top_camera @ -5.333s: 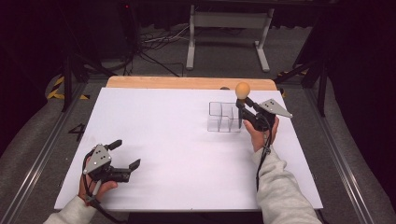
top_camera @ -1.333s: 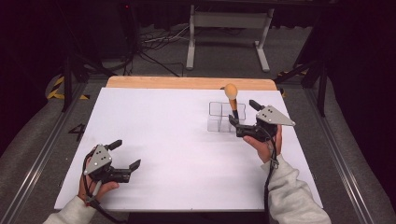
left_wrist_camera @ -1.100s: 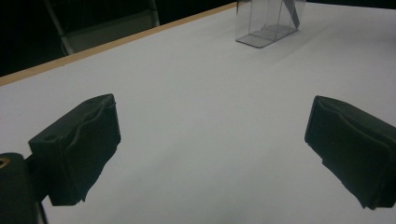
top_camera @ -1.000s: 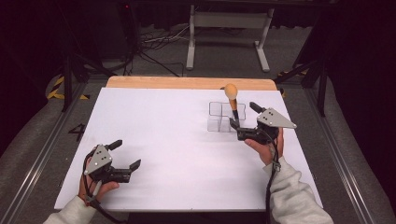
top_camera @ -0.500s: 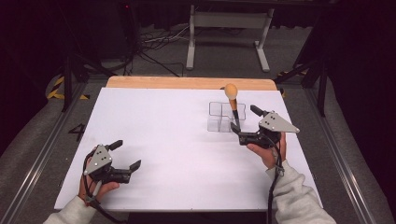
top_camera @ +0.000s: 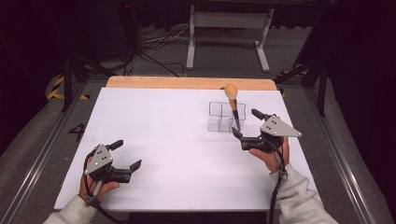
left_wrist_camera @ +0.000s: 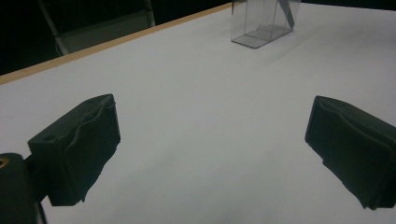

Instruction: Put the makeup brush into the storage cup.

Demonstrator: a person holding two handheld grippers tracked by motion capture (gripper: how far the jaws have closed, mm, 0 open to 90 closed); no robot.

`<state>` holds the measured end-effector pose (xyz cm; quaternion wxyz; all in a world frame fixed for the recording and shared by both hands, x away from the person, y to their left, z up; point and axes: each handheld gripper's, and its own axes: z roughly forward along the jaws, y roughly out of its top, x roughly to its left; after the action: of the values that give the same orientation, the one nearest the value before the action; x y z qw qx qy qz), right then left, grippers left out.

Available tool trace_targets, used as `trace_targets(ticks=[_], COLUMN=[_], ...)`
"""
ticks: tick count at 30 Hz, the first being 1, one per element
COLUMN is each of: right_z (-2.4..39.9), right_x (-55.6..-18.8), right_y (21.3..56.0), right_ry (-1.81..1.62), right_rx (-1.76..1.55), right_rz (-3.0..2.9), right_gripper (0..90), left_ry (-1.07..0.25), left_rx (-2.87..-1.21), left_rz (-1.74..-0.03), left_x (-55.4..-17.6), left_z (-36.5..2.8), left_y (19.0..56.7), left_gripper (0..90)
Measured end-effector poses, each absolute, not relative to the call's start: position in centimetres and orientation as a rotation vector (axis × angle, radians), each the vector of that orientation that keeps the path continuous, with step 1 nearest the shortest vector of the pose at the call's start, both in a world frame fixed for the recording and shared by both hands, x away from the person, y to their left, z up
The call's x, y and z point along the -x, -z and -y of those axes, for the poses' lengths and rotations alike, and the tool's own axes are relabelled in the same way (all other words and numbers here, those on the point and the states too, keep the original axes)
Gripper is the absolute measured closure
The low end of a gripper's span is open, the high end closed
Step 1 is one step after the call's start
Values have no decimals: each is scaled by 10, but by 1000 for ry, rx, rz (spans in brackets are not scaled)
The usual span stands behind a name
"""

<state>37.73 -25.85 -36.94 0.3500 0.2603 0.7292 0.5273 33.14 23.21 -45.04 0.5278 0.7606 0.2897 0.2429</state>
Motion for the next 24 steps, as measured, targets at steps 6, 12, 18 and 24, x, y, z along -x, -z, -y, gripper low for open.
trace_targets(ticks=[6, 12, 18, 24], right_z=[262, 264, 271, 274], right_x=[-372, -368, -359, -355], right_y=[372, 373, 378, 384], right_ry=[-1346, -1316, -1300, -1284], right_rx=[-671, -675, -678, -673], right_rz=[-1896, -1900, -1898, -1909], right_gripper=[81, 79, 78, 77], left_ry=[-576, -570, -569, -570], left_rx=[-1816, -1818, -1821, -1824], left_rz=[-688, -684, -680, -682], left_x=[-333, -334, -335, -336], left_z=[-230, -228, -226, -226], left_y=[451, 451, 451, 451], left_gripper=[38, 38, 39, 39])
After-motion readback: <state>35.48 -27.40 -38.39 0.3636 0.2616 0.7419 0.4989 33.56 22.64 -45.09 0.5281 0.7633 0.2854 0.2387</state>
